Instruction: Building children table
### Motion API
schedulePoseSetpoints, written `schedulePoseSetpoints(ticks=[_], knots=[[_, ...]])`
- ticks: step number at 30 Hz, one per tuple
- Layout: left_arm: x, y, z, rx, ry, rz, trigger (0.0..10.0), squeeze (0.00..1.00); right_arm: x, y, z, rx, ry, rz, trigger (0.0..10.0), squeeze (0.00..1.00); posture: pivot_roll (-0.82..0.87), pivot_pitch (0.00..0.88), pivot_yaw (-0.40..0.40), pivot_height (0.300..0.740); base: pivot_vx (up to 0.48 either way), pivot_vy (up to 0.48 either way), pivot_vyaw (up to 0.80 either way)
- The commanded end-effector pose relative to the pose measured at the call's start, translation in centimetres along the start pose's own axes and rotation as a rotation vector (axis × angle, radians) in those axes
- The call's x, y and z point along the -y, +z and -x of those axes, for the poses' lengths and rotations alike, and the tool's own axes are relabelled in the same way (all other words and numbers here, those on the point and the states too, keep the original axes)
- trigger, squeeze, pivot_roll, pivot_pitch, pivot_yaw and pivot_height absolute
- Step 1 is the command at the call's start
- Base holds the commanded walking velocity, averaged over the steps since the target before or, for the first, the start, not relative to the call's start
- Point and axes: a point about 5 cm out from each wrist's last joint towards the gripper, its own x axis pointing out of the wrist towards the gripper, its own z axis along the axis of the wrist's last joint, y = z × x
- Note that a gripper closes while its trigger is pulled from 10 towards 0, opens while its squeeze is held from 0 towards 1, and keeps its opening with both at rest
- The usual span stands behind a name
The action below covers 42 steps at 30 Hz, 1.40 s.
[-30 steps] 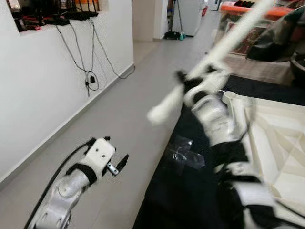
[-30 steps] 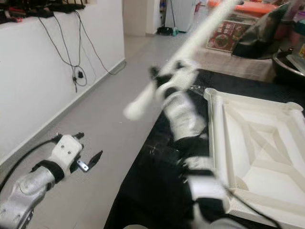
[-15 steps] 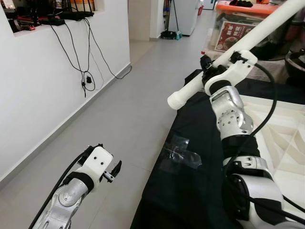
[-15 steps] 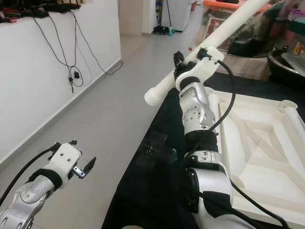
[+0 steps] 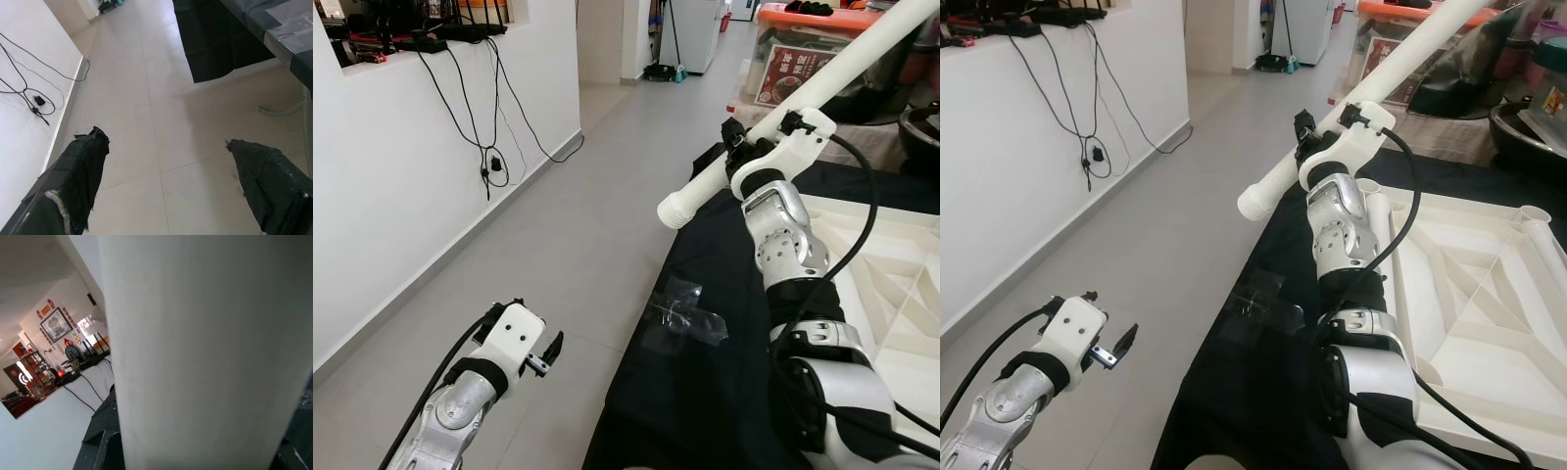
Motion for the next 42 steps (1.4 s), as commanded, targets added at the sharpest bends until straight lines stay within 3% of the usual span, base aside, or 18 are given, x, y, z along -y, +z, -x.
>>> schedulePoseSetpoints(ticks=[1, 5, 8, 10, 12, 15, 24, 31, 37, 42], knots=[[0.0, 0.0, 0.2, 0.001, 0.016, 0.027, 10.0, 0.00, -0.4, -0.3, 0.2, 0.007, 0.028, 0.025, 0.0, 0.00, 0.12, 0.000, -0.046, 0.740, 0.000, 0.000, 0.00], [0.1, 0.0, 0.2, 0.001, 0.019, 0.032, 10.0, 0.00, -0.5, -0.4, 0.3, 0.004, 0.038, 0.036, 0.0, 0.00, 0.11, 0.000, -0.047, 0.740, 0.000, 0.000, 0.00], [0.1, 0.0, 0.3, 0.003, 0.028, 0.046, 10.0, 0.00, -0.8, -1.1, 1.1, -0.007, 0.099, 0.116, 0.0, 0.00, 0.12, 0.000, -0.052, 0.740, 0.000, 0.000, 0.00], [0.1, 0.0, 0.3, 0.003, 0.028, 0.046, 10.0, 0.00, -0.8, -1.1, 1.1, -0.007, 0.099, 0.116, 0.0, 0.00, 0.12, 0.000, -0.052, 0.740, 0.000, 0.000, 0.00], [0.3, -0.2, 0.5, -0.006, 0.035, 0.057, 10.0, 0.00, -0.4, -1.9, 2.5, -0.028, 0.153, 0.198, 0.0, 0.00, 0.11, 0.000, -0.046, 0.740, 0.000, 0.000, 0.00], [0.5, -0.4, 0.6, -0.010, 0.032, 0.065, 10.0, 0.00, 0.1, -1.8, 3.3, -0.032, 0.178, 0.226, 0.0, 0.00, 0.10, 0.000, -0.038, 0.740, 0.000, 0.000, 0.00], [0.8, -0.2, 0.1, -0.002, 0.025, 0.066, 10.0, 0.00, 0.4, -0.8, 3.5, -0.050, 0.193, 0.158, 0.0, 0.00, 0.08, 0.000, -0.030, 0.740, 0.000, 0.000, -0.53], [0.7, -0.4, 0.2, -0.009, 0.029, 0.064, 10.0, 0.00, 0.3, 0.5, 4.6, -0.049, 0.312, 0.234, 0.0, 0.00, 0.08, 0.000, -0.028, 0.740, 0.000, 0.000, -0.80], [0.9, -0.5, 0.0, -0.009, 0.034, 0.067, 10.0, 0.00, 0.2, 1.1, 6.0, -0.115, 0.522, 0.368, 0.0, 0.00, 0.06, 0.000, -0.026, 0.740, 0.000, 0.000, -0.71], [0.9, -0.3, -0.1, -0.003, 0.037, 0.079, 10.0, 0.00, 0.1, 0.9, 6.2, -0.130, 0.539, 0.382, 0.0, 0.00, 0.06, 0.000, -0.025, 0.740, 0.000, 0.000, -0.22]])
